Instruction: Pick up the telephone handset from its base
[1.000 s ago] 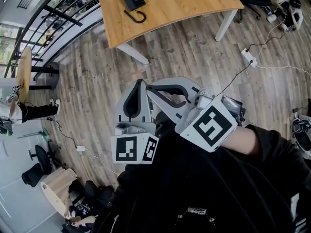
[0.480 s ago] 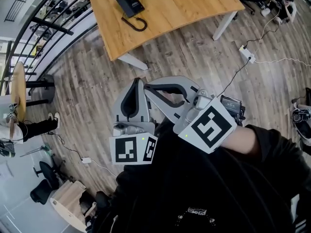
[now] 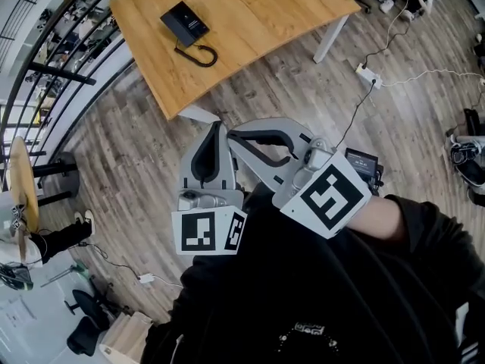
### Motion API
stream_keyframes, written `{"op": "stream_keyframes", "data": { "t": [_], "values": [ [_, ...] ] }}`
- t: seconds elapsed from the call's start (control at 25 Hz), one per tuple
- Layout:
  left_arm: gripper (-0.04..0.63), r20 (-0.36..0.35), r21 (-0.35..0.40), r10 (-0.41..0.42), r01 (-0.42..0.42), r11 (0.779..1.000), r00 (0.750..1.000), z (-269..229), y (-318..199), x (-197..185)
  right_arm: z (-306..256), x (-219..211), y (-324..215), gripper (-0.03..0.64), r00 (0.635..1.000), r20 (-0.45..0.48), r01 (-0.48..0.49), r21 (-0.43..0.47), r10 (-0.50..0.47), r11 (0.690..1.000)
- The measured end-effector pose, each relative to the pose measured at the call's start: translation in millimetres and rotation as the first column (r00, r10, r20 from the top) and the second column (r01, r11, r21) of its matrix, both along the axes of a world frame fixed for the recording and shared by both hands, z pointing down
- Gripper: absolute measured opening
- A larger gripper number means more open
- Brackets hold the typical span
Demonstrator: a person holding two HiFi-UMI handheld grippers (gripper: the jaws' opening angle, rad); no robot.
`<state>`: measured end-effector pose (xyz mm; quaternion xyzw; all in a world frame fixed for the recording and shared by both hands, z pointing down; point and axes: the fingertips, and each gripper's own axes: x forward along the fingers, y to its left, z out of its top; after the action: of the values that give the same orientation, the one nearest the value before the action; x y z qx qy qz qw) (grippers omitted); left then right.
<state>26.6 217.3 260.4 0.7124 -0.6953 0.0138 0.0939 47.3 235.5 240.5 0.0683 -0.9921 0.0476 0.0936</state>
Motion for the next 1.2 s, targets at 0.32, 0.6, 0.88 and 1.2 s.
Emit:
{"op": "stream_keyframes", "data": {
  "t": [0.32,0.6,0.88,1.2],
  "values": [
    [0.005,-0.031,0.022,0.028,-0.027,0.999,0.999,0,5,-30,-4,-30,9,0.017,1.000,-0.016,-0.013,0.043,0.013,0.999],
    [0.005,-0.030,0.038,-0.025,0.026,0.999,0.999,-2,17,-67,-4,-64,23,0.017,0.999,-0.006,0.040,0.051,-0.039,0.998],
    [0.004,-0.044,0.017,-0.095,0.096,0.995,0.995,3,29,-89,-4,-87,32,0.017,0.993,-0.014,0.115,0.044,-0.114,0.992],
    [0.005,-0.032,-0.003,-0.206,0.206,0.978,0.978,-1,21,-127,-4,-121,21,0.017,0.978,0.002,0.207,0.018,-0.207,0.978]
  ]
}}
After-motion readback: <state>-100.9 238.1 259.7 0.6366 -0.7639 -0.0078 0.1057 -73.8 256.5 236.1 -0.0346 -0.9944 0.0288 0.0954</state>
